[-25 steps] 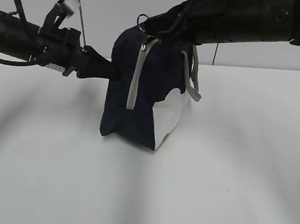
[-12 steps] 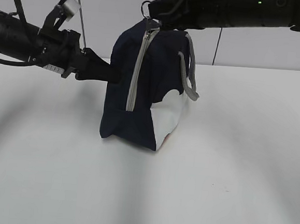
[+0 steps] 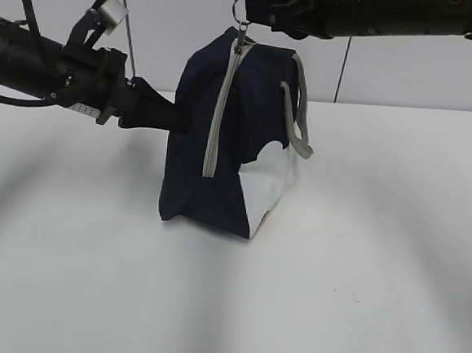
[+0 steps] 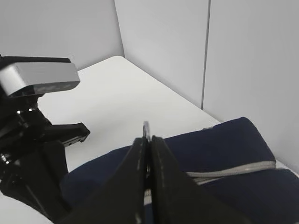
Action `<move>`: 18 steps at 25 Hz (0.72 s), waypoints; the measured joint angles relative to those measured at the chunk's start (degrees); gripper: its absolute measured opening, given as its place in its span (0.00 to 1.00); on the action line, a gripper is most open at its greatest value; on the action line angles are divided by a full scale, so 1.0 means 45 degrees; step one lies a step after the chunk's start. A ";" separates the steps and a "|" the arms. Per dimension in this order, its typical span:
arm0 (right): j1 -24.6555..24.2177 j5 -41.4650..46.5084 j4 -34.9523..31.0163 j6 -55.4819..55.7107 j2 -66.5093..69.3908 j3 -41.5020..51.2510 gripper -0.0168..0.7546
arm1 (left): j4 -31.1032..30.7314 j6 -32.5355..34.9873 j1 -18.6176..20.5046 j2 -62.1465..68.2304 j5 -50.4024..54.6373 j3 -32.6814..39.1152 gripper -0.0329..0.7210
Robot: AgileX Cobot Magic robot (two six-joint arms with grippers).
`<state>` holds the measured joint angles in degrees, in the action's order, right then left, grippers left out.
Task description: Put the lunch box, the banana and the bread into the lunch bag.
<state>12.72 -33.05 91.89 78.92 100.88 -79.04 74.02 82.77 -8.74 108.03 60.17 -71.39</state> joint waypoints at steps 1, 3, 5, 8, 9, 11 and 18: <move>0.0000 0.0000 0.0007 0.0018 0.0151 -0.0157 0.00 | 0.0000 0.0000 0.0000 0.0000 0.0000 0.0000 0.05; -0.0018 -0.0021 0.0007 0.0018 0.0388 -0.0423 0.00 | -0.0011 0.0000 0.0000 0.0000 0.0000 0.0000 0.05; -0.0018 -0.0021 0.0007 0.0018 0.0683 -0.0688 0.00 | -0.0011 0.0000 0.0000 0.0000 0.0000 0.0000 0.05; -0.0030 0.0117 0.0007 0.0060 0.1067 -0.1033 0.00 | -0.0011 0.0000 0.0000 0.0000 0.0000 0.0000 0.05; -0.0030 0.0259 0.0007 0.0080 0.1122 -0.1096 0.00 | -0.0011 -0.0002 0.0000 0.0000 0.0000 0.0000 0.05; -0.0050 0.0382 0.0007 0.0112 0.1173 -0.1187 0.00 | -0.0011 -0.0002 0.0000 0.0000 -0.0037 0.0000 0.05; -0.0059 -0.0425 0.0007 0.0392 0.1146 -0.1357 0.00 | -0.0023 -0.0038 0.0000 0.0000 -0.0187 0.0000 0.05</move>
<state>12.45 -34.96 91.92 80.68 106.04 -85.14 73.91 82.60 -8.74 108.03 59.33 -71.39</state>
